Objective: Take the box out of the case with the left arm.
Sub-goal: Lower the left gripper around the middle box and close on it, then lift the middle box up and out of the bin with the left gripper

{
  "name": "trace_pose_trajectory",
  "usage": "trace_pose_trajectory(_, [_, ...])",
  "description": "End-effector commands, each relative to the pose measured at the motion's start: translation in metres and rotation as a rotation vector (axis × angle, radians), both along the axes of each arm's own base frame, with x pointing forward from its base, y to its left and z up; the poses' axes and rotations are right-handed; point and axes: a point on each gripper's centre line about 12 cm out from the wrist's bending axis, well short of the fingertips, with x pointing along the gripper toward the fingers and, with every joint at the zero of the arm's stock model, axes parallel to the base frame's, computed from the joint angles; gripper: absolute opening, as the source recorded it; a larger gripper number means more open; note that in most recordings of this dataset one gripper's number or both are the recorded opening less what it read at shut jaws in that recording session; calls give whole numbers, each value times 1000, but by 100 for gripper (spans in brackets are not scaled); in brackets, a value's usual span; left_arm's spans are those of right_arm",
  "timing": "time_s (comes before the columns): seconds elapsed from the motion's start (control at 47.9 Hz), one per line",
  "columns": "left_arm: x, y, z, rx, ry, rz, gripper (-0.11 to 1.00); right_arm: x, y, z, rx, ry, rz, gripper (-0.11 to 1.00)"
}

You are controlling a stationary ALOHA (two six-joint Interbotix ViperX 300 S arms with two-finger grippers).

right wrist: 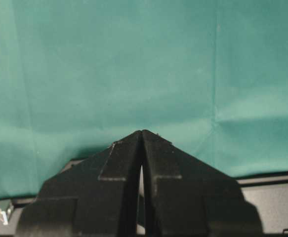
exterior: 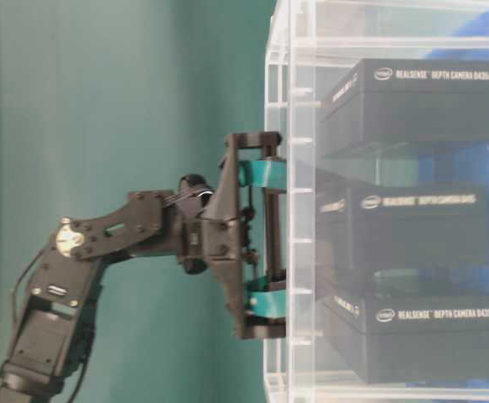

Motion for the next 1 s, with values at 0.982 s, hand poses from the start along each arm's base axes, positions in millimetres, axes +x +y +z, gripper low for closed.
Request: trace_pose_trajectory(0.982, [-9, -5, 199, 30, -166, 3, 61, 1, -2, 7, -17, -24, -6, 1])
